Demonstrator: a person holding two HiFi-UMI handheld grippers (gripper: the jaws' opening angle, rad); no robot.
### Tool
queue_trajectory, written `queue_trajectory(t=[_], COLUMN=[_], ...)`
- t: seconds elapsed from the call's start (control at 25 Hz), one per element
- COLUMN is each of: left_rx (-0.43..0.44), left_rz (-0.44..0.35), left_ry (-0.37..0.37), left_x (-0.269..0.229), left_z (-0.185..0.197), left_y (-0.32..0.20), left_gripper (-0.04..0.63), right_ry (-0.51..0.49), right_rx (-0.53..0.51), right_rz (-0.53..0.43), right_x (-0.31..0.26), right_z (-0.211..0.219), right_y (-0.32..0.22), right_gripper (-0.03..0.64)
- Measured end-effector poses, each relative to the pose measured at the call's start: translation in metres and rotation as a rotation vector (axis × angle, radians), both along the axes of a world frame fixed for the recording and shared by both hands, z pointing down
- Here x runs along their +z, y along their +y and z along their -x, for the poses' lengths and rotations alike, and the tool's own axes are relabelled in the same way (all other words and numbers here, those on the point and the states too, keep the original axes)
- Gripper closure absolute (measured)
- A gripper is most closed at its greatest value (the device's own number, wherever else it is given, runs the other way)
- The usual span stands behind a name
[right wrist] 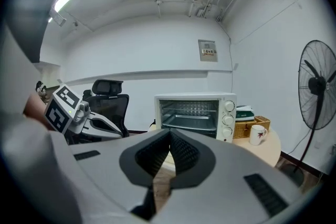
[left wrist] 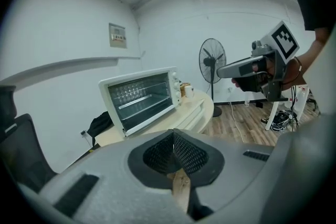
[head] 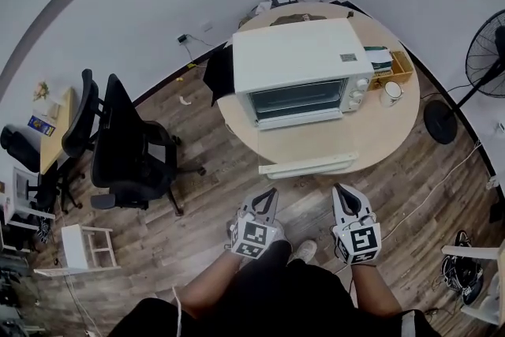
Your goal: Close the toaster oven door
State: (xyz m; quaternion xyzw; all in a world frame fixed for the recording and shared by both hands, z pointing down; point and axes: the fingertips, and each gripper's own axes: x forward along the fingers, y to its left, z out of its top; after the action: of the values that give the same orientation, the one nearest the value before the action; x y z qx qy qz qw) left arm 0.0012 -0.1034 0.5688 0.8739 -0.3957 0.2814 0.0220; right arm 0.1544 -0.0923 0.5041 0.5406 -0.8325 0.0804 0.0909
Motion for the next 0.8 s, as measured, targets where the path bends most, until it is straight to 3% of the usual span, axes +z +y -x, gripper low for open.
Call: queue_trajectory(t=[0.24, 0.52, 0.8], left_rx=[0.008, 0.066, 0.129], left_rz=[-0.023, -0.104, -0.157], left_ry=[-0.045, -0.18, -0.403], left_x=[0.005, 0.015, 0.029], left_z=[0.018, 0.022, 0.035], left_y=[-0.026, -0.039, -0.051], left_gripper=[0.589, 0.588, 0.556], right_ry=[-0.002, 0.014, 0.017], right_rx=[-0.021, -0.071, -0.109], right_rz=[0.013, 0.048, 0.047], right_x=[-0.002, 0.011, 0.01], right_z=[0.026, 0.05, 0.058], right_y=[-0.031, -0.054, -0.068], right_gripper=[0.62, 0.62, 0.62])
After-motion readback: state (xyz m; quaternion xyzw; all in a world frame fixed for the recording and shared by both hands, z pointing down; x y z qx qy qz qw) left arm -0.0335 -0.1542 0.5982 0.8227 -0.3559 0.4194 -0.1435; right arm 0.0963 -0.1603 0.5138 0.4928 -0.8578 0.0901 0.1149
